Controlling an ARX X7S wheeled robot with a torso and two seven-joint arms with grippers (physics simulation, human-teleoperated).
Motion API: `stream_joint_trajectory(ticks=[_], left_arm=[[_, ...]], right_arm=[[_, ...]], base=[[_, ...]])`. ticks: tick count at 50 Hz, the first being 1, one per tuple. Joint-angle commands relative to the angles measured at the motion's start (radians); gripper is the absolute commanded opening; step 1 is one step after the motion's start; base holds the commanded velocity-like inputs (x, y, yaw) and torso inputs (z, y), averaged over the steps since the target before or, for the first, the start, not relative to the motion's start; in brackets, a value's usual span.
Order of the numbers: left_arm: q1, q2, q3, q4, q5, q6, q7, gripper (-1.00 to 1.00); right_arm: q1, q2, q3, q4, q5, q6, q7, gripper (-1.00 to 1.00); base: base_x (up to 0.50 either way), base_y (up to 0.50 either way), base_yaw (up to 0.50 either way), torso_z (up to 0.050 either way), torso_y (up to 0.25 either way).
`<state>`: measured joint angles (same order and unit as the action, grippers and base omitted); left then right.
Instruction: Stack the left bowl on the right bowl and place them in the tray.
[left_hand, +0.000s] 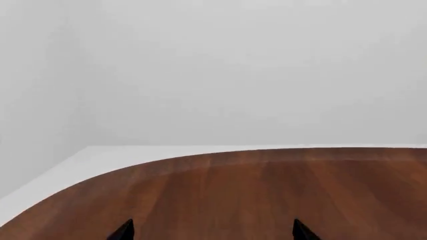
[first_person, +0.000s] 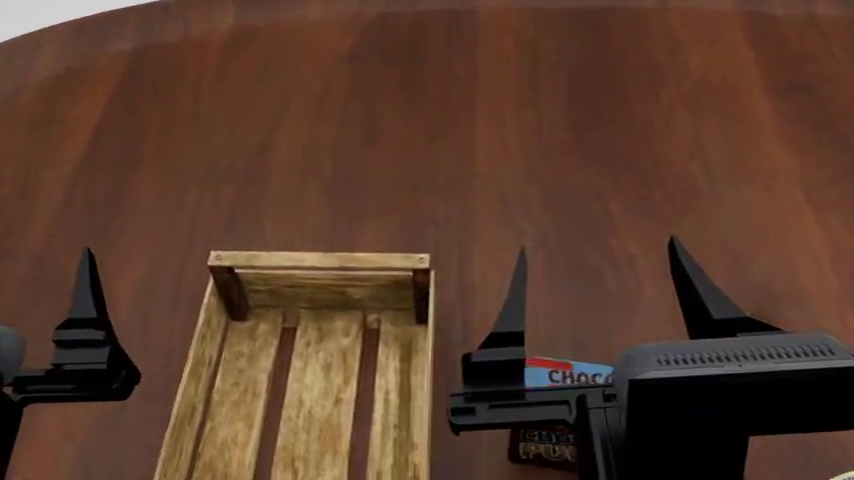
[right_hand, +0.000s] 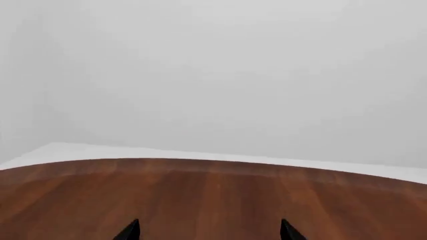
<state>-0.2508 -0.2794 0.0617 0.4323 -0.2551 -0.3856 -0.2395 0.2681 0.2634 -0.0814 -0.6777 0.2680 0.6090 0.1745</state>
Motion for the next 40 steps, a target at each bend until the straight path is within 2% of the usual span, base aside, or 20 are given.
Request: stream_joint_trajectory(ticks=[1, 22, 31, 35, 40], left_arm=[[0.001, -0.006, 0.004, -0.004, 0.005, 0.004, -0.008, 1.00], [0.002, -0.015, 0.015, 0.002, 0.006, 0.014, -0.014, 1.00], [-0.008, -0.015, 0.011, 0.011, -0.003, -0.012, -0.029, 1.00], [-0.016, -0.028, 0.034, 0.021, 0.022, -0.030, -0.035, 1.00], [-0.010, -0.030, 0.040, 0.022, 0.046, -0.010, -0.050, 1.00]], right_arm=[[0.002, 0.005, -0.004, 0.002, 0.006, 0.006, 0.004, 1.00], [0.002, 0.016, -0.009, 0.002, 0.017, -0.003, 0.006, 1.00], [0.006, 0.021, -0.013, -0.003, 0.024, 0.009, 0.010, 1.00], [0.036, 0.011, 0.019, -0.045, 0.098, 0.111, 0.014, 1.00], [0.143, 0.020, 0.069, -0.158, 0.215, 0.400, 0.067, 1.00]], base=[[0.00, 0.00, 0.00, 0.000, -0.250], [0.00, 0.00, 0.00, 0.000, -0.249], [0.00, 0.00, 0.00, 0.000, 0.000], [0.00, 0.00, 0.00, 0.000, 0.000], [0.00, 0.00, 0.00, 0.000, 0.000]])
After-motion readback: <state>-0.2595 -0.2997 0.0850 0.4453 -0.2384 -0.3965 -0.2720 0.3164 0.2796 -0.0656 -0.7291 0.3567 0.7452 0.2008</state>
